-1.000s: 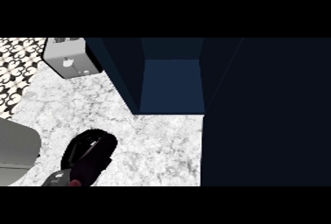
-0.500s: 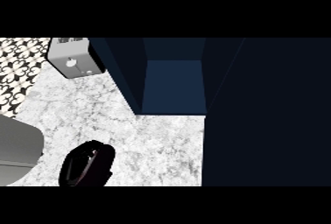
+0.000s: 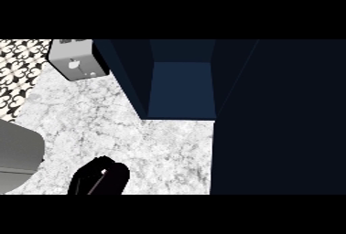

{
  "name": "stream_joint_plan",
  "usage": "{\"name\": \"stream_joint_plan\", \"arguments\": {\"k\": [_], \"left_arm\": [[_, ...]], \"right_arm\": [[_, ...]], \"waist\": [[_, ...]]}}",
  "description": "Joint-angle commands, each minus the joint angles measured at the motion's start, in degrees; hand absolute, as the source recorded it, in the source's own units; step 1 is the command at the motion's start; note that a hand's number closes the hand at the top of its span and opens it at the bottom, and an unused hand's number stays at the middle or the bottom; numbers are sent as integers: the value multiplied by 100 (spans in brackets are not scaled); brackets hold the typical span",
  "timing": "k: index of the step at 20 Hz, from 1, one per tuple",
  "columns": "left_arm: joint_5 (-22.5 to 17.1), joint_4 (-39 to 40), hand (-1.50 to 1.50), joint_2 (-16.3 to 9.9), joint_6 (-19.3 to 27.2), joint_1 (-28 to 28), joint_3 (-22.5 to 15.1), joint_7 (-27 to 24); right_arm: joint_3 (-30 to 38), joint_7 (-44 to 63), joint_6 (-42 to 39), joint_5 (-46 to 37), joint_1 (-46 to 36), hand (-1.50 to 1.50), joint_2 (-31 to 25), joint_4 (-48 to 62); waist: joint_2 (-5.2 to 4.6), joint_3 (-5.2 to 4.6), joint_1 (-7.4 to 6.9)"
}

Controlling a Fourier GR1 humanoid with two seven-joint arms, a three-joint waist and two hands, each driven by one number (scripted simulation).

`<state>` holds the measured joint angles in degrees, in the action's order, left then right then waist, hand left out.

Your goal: Pick up the wine, place it into the cabinet and close the cabinet

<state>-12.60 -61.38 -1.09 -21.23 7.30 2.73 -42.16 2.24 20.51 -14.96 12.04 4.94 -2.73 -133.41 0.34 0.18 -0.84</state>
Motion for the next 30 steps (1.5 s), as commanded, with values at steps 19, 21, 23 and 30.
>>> {"name": "stream_joint_plan", "arguments": {"k": [19,21,23,30], "left_arm": [[-811,-3621,150,109,3083,-390,-2105,2678],[-853,-3796,150,109,2979,-749,-1701,3204],[-712,-3460,150,109,3288,-1053,-1838,2870],[-430,-2549,150,109,4550,-2538,-2210,3040]], "right_arm": [[-58,-320,-162,-128,91,-150,92,342],[-25,181,119,-34,-195,-150,31,-23],[357,-314,-337,252,185,-150,-137,241],[427,-92,-316,436,212,-150,-215,-1]], "waist": [[-34,-17,104],[-32,-19,97],[-33,-17,112],[-32,-17,155]]}}
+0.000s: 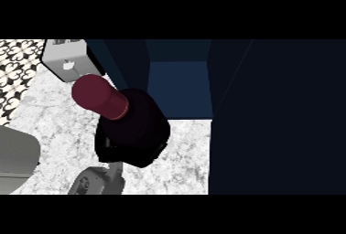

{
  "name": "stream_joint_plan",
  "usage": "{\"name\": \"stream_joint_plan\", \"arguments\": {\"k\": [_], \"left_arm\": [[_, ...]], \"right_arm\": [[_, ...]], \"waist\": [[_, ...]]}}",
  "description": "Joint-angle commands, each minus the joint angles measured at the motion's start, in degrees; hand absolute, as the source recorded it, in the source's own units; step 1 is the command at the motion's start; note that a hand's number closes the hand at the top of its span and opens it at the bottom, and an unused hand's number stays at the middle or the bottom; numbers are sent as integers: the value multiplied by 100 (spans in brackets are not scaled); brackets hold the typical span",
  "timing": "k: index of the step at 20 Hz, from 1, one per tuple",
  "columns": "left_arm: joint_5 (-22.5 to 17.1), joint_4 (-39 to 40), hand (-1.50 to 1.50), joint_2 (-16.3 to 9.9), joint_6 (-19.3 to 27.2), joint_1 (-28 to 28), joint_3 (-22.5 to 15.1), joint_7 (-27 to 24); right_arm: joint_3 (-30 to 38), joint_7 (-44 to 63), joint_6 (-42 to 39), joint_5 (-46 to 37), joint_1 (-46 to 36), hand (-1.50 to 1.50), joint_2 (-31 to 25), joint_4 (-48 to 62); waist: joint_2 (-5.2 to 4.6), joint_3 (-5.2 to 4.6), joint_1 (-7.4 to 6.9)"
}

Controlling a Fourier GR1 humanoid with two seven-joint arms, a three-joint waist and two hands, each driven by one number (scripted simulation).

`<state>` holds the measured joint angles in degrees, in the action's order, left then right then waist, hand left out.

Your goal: Pick up the wine, place it into the cabinet and close the cabinet

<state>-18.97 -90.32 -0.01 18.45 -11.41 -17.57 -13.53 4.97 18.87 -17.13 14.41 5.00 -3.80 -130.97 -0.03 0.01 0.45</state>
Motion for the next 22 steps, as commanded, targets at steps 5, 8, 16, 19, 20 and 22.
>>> {"name": "stream_joint_plan", "arguments": {"k": [5,8,16,19,20,22], "left_arm": [[135,1423,150,1,689,-1040,-453,-315],[217,1307,150,1,687,-1214,-324,72],[-620,2471,150,1,894,-1232,-733,-1080],[-906,2574,150,1,1371,-1235,-1098,-1230],[-1020,3170,150,1,1119,-1512,-954,-1544],[-1044,3065,150,1,1242,-1706,-817,-1218]], "right_arm": [[-396,-549,-44,-639,93,-150,299,393],[-359,63,215,-388,-45,-150,228,-139],[45,-18,25,-29,-265,-150,-50,186],[-335,-102,176,-400,-100,-150,236,101],[-125,-243,35,-249,-26,-150,134,248],[-74,-383,-224,-104,478,-150,71,-62]], "waist": [[-5,0,4],[4,-1,-12],[-1,-1,-8],[0,-2,-9],[-7,-2,14],[-1,-1,28]]}}
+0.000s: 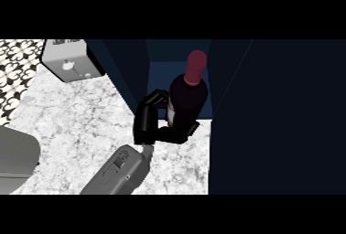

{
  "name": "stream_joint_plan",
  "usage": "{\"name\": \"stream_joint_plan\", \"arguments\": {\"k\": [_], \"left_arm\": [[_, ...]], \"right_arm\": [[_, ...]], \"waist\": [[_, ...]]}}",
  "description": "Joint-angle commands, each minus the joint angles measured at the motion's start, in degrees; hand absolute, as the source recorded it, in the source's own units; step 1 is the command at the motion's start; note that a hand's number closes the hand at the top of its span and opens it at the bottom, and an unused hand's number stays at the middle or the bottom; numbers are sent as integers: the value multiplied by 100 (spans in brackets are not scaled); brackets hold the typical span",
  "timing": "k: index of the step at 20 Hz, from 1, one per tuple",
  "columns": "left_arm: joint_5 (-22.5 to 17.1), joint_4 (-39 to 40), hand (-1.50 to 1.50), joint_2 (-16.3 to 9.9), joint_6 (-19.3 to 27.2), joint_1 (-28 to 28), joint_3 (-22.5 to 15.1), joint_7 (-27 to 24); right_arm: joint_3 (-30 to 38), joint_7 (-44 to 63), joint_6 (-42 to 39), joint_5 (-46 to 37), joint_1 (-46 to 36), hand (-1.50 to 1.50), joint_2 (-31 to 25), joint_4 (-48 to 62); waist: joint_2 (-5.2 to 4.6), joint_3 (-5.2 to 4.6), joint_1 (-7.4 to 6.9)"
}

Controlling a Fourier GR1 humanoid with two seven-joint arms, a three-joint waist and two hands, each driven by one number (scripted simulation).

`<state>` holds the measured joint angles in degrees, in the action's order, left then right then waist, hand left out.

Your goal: Pick up the wine, place it into the cabinet and close the cabinet

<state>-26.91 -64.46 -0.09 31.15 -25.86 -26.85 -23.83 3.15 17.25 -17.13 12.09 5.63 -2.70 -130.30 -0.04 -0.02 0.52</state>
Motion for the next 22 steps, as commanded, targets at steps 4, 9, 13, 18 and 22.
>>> {"name": "stream_joint_plan", "arguments": {"k": [4,9,13,18,22], "left_arm": [[18,245,150,-90,-446,255,321,-43],[-1005,1765,150,8,-832,-573,479,-1028],[-1720,2144,150,8,-1176,-576,351,-1528],[-2112,2573,150,8,-1213,-918,50,-1699],[-2419,3072,150,9,-1363,-1179,-113,-1831]], "right_arm": [[187,432,259,129,-425,-150,-103,-25],[88,72,86,67,-297,-150,-35,189],[296,249,23,438,-234,-150,-169,-8],[-143,-523,-103,-238,76,-150,187,390],[-148,-24,-5,-51,11,-150,67,66]], "waist": [[6,1,-49],[-11,-1,16],[-20,-3,69],[-13,-1,58],[-16,-2,75]]}}
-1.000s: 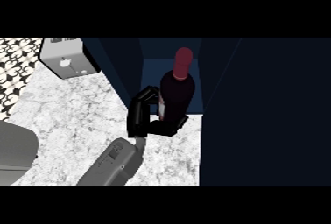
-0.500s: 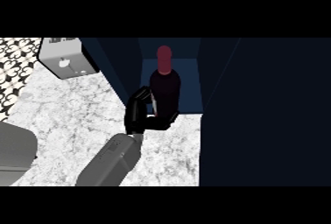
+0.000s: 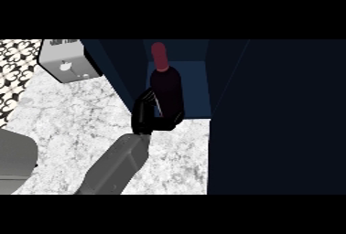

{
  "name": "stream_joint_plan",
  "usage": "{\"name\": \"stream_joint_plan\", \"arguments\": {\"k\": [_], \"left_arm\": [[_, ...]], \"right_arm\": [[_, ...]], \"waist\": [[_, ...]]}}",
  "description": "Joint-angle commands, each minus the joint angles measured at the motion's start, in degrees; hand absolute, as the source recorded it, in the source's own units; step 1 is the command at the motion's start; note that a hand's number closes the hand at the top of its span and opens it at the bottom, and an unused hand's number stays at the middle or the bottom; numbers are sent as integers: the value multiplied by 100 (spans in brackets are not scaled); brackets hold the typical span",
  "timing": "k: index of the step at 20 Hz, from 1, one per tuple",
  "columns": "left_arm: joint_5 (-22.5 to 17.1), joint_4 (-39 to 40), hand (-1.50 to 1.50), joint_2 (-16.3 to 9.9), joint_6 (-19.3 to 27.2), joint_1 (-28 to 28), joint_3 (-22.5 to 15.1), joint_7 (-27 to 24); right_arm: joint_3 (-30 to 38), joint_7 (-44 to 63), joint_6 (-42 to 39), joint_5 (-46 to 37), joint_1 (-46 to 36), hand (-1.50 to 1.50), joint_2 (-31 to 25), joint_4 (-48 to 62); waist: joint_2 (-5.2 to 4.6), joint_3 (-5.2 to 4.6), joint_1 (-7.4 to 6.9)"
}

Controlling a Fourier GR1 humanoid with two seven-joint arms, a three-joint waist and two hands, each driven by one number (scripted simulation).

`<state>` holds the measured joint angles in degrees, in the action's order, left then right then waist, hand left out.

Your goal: Pick up the wine, place it into the cabinet and close the cabinet

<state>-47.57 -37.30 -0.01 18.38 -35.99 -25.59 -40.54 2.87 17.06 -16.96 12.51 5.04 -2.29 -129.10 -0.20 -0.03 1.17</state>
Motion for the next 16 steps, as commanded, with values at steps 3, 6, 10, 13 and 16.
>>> {"name": "stream_joint_plan", "arguments": {"k": [3,6,10,13,16], "left_arm": [[-377,333,150,1,-87,-486,-181,87],[-783,916,150,1,-171,-925,-193,-77],[-1036,954,150,1,-215,-1255,-117,135],[-956,1482,150,1,-551,-1267,-69,-169],[-869,1648,150,1,-574,-1527,192,-51]], "right_arm": [[111,226,131,128,-241,-150,-56,25],[110,444,38,330,-172,-150,-169,-258],[-138,102,46,12,-65,-150,53,-127],[107,-95,-114,142,-172,-150,-78,313],[78,-434,-296,-21,149,-150,-38,327]], "waist": [[1,0,-10],[-20,-2,94],[-17,-1,77],[-30,0,77],[-22,2,45]]}}
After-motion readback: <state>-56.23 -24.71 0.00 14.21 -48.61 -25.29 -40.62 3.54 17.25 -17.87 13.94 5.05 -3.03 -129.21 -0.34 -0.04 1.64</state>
